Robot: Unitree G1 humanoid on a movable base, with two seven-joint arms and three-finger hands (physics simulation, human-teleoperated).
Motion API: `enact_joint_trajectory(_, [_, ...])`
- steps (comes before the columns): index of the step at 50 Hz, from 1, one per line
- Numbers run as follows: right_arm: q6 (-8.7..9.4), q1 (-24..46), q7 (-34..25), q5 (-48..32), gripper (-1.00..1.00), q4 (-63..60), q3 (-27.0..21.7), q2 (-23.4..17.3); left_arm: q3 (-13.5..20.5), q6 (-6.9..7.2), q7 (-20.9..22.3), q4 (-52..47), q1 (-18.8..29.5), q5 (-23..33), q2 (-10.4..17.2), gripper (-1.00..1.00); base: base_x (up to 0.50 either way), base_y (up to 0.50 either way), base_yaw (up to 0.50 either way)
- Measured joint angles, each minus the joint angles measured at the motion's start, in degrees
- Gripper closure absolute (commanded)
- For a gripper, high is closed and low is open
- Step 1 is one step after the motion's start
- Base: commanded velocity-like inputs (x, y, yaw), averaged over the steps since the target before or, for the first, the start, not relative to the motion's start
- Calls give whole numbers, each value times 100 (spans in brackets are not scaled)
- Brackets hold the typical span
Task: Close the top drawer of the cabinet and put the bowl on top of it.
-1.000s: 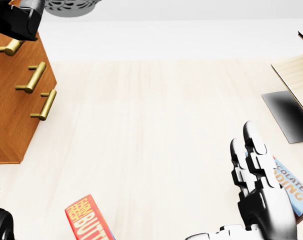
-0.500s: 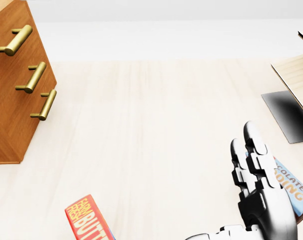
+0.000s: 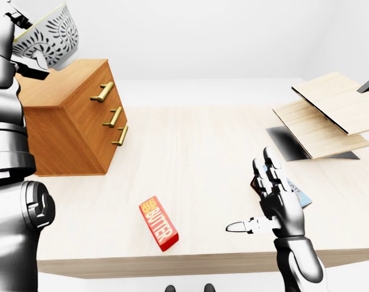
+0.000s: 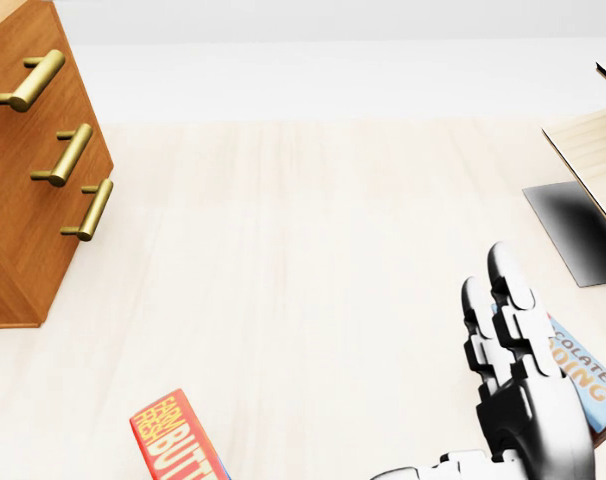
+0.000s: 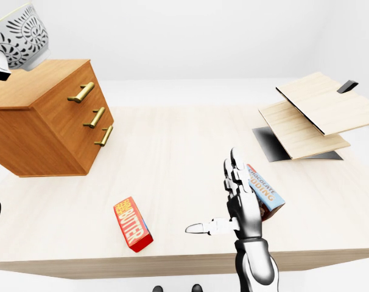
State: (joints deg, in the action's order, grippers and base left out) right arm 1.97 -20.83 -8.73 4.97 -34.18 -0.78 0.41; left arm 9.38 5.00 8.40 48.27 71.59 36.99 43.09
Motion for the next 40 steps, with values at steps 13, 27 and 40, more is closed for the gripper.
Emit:
enact_joint_trajectory(13, [-29,-11,13,-20,-100,18,34,-7,-60,0,-473,1146,304,-189,303,100,0,0,0])
enact_joint_trajectory(27, [-48,14,31,-48,-100,79,76,-25,-126,0,-836,1894,433,-259,456,100,0,0,0])
enact_joint_trajectory(40, [-81,47,64,-89,-100,165,122,-40,-113,-1,-1068,2140,446,-354,457,100,0,0,0])
